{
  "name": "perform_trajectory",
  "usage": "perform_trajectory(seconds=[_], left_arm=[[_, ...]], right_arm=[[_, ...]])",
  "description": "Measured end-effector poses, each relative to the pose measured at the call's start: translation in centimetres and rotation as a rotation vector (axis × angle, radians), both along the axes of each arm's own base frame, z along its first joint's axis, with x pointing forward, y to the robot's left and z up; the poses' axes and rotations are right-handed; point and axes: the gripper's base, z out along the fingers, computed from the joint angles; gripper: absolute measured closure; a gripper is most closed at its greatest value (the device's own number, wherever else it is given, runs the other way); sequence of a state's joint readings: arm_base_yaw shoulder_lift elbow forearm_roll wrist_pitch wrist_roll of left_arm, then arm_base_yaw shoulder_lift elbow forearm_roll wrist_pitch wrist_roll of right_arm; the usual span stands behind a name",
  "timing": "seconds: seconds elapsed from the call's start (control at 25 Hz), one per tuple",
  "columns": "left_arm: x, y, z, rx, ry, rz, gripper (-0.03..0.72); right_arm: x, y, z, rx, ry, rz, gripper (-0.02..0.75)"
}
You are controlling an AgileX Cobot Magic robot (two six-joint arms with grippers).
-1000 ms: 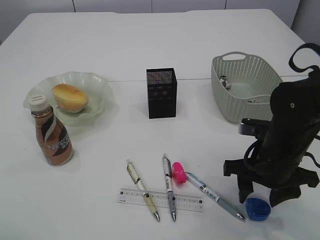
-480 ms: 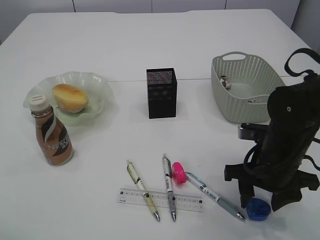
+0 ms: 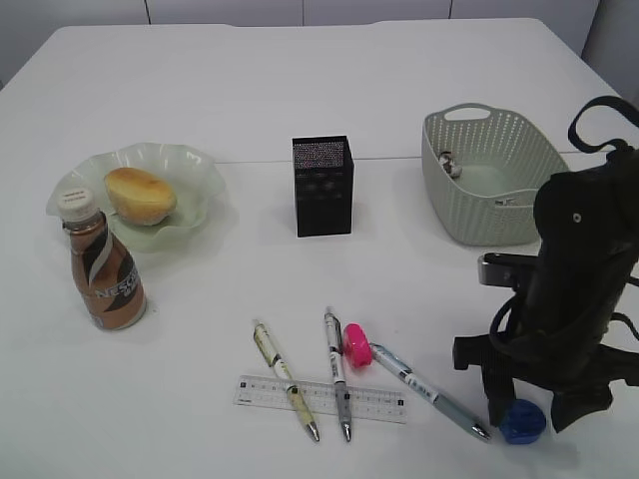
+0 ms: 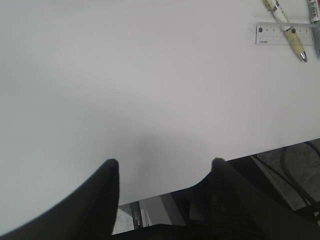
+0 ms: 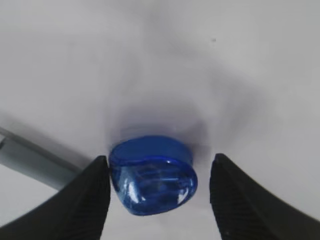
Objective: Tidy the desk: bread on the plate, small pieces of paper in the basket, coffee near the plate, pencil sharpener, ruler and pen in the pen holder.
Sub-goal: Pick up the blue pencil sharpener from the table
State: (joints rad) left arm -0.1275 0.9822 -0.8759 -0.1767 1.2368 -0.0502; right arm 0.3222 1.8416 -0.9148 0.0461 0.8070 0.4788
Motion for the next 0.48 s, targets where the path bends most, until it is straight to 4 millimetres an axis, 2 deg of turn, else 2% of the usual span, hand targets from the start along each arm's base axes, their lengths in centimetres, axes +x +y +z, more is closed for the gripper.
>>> perform_trajectory(seconds=[0.48], left_arm=[[0.0,0.0,0.0,0.0,0.0,0.0,0.272]], right_arm=[[-0.05,-0.02,0.0,0.0,0.006,0.017,0.25]])
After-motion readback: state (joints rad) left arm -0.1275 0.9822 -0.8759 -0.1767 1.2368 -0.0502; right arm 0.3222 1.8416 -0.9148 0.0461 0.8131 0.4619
